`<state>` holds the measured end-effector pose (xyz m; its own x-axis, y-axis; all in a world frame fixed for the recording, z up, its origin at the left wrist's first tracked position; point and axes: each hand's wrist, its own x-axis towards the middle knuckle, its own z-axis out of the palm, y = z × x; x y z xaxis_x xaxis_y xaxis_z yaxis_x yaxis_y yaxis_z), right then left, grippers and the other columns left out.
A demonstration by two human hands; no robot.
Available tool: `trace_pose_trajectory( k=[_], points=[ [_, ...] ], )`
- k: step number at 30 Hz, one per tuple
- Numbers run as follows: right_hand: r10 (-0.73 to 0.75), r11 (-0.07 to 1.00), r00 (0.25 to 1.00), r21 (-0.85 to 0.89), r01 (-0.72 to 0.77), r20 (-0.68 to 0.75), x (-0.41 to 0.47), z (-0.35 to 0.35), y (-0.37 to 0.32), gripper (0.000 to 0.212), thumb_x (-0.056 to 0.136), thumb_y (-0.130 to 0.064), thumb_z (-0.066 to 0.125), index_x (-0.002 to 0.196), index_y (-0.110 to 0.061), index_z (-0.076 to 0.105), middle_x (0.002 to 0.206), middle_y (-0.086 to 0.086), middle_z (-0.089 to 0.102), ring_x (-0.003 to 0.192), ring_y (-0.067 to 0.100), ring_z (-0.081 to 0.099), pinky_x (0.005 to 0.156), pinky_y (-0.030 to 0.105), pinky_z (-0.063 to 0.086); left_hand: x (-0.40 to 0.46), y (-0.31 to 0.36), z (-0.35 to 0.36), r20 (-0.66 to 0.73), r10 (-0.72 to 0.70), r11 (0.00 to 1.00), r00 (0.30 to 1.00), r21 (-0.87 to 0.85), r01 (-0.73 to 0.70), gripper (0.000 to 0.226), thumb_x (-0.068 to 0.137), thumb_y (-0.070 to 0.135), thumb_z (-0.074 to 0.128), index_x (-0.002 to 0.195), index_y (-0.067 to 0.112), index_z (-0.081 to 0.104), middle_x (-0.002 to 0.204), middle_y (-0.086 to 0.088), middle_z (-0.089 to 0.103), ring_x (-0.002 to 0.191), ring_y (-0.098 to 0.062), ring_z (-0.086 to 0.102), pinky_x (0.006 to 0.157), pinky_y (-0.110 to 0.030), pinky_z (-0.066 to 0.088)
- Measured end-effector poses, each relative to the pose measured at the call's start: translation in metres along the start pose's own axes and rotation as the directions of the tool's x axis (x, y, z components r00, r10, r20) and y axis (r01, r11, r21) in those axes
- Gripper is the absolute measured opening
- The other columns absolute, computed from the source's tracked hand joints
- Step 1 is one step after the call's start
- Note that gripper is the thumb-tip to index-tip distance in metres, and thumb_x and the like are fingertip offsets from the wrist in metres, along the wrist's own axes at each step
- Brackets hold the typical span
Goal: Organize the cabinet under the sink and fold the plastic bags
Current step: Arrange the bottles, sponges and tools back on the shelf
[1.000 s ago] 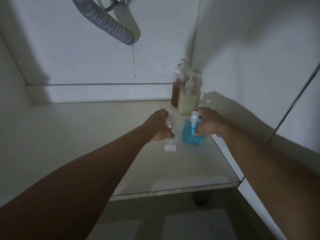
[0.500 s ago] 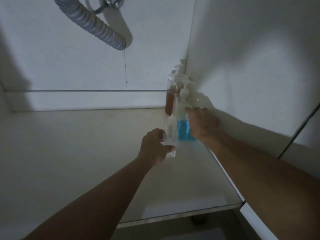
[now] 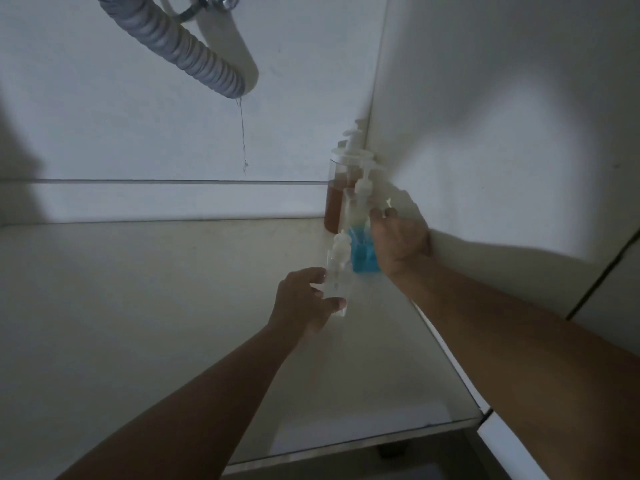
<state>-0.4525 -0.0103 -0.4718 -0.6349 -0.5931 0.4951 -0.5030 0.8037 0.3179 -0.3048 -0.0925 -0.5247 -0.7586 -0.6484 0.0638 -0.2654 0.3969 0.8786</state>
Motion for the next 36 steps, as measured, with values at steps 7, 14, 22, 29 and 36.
trace_pose_trajectory(
  k=[7,14,22,29,36],
  points=[
    [0.150,0.858,0.960,0.452,-0.246,0.237,0.021,-0.042,0.015,0.027,0.087,-0.004,0.062,0.114,-0.009,0.063,0.109,0.011,0.068,0.097,0.030,0.066,0.075,0.035,0.055,0.007,0.007,0.007,0.052,0.077,0.994,0.996,0.075,-0.081,0.060,0.072,0.020,0.082,0.127,0.016,0.059,0.117,0.000,0.066,0.097,-0.014,0.062,0.082,-0.020,0.045],
    [-0.135,0.587,0.832,0.720,-0.371,0.539,0.018,-0.087,0.031,0.025,0.084,-0.008,0.075,0.107,-0.007,0.068,0.101,0.010,0.068,0.069,0.019,0.068,0.058,0.030,0.060,0.021,0.026,0.029,0.096,0.112,0.971,0.989,0.201,-0.130,0.033,0.090,0.018,0.064,0.121,0.009,0.058,0.117,-0.005,0.065,0.092,-0.012,0.058,0.081,-0.020,0.042],
    [0.096,0.822,0.964,0.526,-0.217,0.249,0.019,-0.056,0.026,0.030,0.079,-0.013,0.077,0.107,-0.009,0.069,0.104,0.007,0.071,0.095,0.023,0.067,0.078,0.024,0.049,0.047,0.030,0.061,0.056,0.033,0.944,0.998,0.328,-0.049,0.026,0.093,0.021,0.057,0.113,0.004,0.062,0.107,-0.010,0.068,0.095,-0.024,0.066,0.089,-0.035,0.053],
    [0.111,0.877,0.974,0.442,-0.190,0.200,0.018,-0.051,0.028,0.016,0.086,-0.007,0.067,0.102,-0.004,0.067,0.103,0.010,0.069,0.098,0.026,0.067,0.076,0.026,0.048,0.047,0.025,0.077,-0.033,0.109,0.906,0.994,0.414,-0.086,0.031,0.092,0.034,0.060,0.110,0.010,0.064,0.105,-0.006,0.069,0.101,-0.022,0.064,0.102,-0.040,0.044],
    [0.123,0.899,0.971,0.391,-0.197,0.205,0.013,-0.055,0.023,0.014,0.085,-0.004,0.065,0.100,-0.006,0.068,0.100,0.011,0.070,0.095,0.028,0.067,0.083,0.035,0.055,0.040,0.026,0.054,0.181,0.082,0.897,0.980,0.416,-0.152,0.051,0.091,0.030,0.064,0.135,0.009,0.049,0.131,-0.005,0.057,0.119,-0.022,0.055,0.102,-0.029,0.039]
  ],
)
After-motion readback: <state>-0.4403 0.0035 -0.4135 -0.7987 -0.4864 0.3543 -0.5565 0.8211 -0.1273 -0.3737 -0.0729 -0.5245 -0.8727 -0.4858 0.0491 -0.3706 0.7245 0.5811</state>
